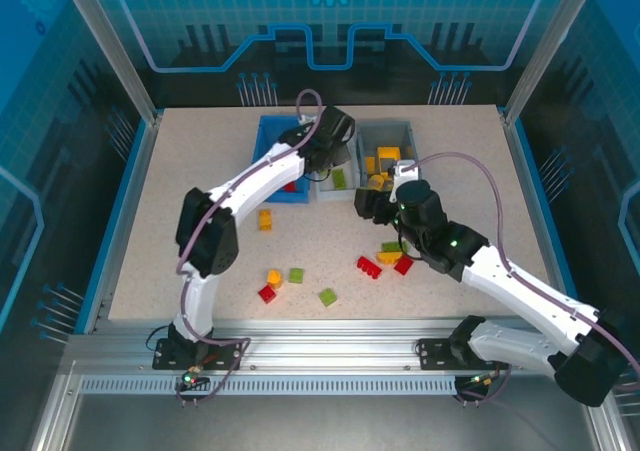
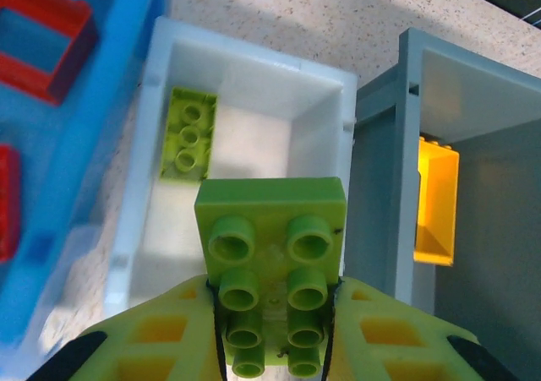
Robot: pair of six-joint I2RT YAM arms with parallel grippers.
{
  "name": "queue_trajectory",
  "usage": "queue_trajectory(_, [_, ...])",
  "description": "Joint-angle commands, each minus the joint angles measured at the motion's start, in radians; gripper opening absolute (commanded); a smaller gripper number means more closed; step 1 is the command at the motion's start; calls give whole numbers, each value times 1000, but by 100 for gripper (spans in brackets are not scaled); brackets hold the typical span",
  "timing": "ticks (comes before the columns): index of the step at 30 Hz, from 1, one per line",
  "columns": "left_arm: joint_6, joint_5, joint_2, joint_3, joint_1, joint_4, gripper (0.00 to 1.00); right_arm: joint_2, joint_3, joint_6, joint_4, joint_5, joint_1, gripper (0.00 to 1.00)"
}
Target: Sort the legos into containers by color
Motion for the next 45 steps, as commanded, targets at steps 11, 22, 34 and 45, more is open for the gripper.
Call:
queue_trajectory(11, [73,158,295,274,99,8,43,84,104,6,16,-84,-60,74])
queue_trajectory(22, [56,178,51,95,86,60,57,41,62,-7,-86,-30,-43,74])
queue_trajectory(34, [51,96,-682,-511,50,55,50,281,154,1,-139,99,252,72])
queue_trajectory(45, [58,66,-1348,-942,52,-289,55,935,705,154,-284,44,363,81])
